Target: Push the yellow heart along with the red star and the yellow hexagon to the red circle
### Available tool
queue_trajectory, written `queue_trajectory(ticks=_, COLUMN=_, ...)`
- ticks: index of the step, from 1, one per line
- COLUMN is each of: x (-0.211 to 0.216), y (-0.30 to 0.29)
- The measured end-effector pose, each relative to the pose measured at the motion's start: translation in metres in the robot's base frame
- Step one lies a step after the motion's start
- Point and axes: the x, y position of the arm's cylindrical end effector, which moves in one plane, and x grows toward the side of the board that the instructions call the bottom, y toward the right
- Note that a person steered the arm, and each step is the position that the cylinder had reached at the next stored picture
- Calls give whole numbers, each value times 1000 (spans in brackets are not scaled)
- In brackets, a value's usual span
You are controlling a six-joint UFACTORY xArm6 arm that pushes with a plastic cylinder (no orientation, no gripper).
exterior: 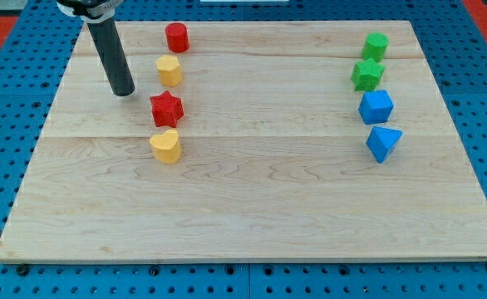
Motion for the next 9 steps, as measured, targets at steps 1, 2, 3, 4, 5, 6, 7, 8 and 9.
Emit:
queue_trajectory(ticks=1, x=0, y=-3)
queue_trajectory(ticks=2, x=54, y=-10)
queue_trajectory(ticks=3, x=125, y=20)
queue_trajectory(ticks=4, x=162, y=81)
queue_trajectory(ticks=5, x=155, y=87)
queue_trajectory(ticks=6, x=113, y=87)
queue_trajectory(ticks=7, x=79, y=81)
queue_trajectory(ticks=8, x=67, y=72)
queue_trajectory(ticks=9, x=101, y=72)
